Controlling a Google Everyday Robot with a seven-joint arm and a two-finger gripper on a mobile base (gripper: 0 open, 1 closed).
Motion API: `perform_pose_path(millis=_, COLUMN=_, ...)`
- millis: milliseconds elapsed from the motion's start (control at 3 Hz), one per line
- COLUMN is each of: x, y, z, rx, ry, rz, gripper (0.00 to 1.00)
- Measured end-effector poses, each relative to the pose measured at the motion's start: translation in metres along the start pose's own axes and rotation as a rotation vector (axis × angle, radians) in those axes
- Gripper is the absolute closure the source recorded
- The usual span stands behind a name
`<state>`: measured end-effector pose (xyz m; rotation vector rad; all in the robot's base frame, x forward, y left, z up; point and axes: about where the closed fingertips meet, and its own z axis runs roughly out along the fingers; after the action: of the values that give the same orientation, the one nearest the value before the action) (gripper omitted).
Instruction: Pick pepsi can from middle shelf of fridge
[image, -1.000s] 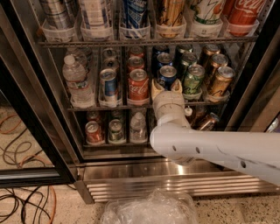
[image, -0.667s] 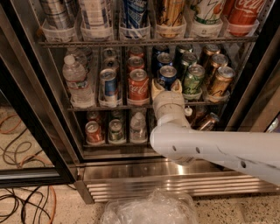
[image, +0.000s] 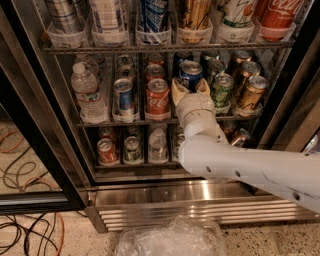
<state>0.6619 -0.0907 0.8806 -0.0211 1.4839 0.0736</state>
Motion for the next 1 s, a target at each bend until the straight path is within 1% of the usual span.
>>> perform_pose_path(millis=333, x=-0.018, y=0.013, z=-0.012, rx=-0.073, ry=-0.003, rz=0.002, gripper=1.0)
perform_pose_path(millis=667, x=-0.029, y=0.009, z=-0.024, rx=-0.158, ry=0.026, rz=0.024, gripper=1.0)
perform_pose_path(millis=1000, x=-0.029, y=0.001, z=-0.044, rx=-0.238, ry=0.103, rz=0.038, gripper=1.0)
